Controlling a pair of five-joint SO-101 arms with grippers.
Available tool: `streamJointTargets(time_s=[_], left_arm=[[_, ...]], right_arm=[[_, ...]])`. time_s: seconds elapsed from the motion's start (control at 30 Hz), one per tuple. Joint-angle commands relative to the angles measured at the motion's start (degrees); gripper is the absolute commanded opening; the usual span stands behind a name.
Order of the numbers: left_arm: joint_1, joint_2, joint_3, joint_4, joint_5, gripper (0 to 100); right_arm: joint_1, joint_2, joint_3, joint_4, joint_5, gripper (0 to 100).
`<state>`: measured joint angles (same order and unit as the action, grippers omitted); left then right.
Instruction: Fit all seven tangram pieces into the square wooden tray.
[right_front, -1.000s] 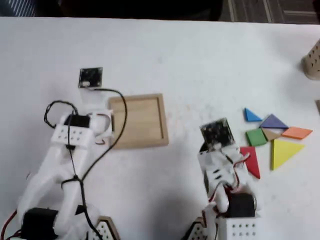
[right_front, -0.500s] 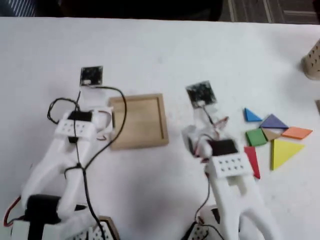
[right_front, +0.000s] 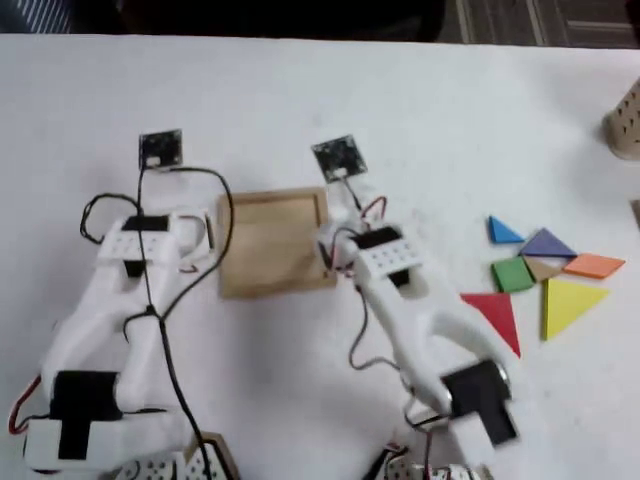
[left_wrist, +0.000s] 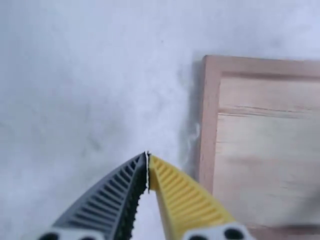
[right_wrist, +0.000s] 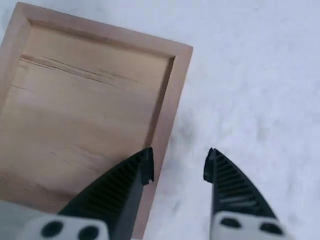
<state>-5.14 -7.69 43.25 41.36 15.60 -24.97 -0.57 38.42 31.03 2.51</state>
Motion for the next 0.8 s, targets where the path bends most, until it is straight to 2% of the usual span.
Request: streamJointTargets(time_s=[0.0,0.17,0.33,0.53,0.6,0.67,0.77], left_arm=[[-2.15,-0.22,-3.25,-2.02,-0.7,5],[-3.38,-0.31,-3.25,-2.99,-0.7,5],[-3.56,-0.31,-3.25,-2.73,-0.7,5],[-3.56,-0.31,-3.08,-2.46,-0.7,5],[-3.65,-0.31,-3.08,-2.46,-0.7,5],[-3.65,-0.31,-2.99,-2.46,-0.7,5],[-3.56,-0.31,-2.99,-2.46,-0.7,5]], right_arm=[[-0.92,6.81,-7.12,-1.45,-0.18,17.6],[-1.1,9.19,-13.19,8.66,-0.18,17.6],[-0.84,8.92,-13.01,9.98,-0.18,17.3],[-0.75,8.75,-13.1,11.65,-0.09,3.9],[-0.66,8.75,-13.27,11.74,-0.09,2.2],[-0.57,8.13,-13.45,11.74,-0.09,5.3],[-0.92,5.23,-13.45,11.65,-0.62,14.9]])
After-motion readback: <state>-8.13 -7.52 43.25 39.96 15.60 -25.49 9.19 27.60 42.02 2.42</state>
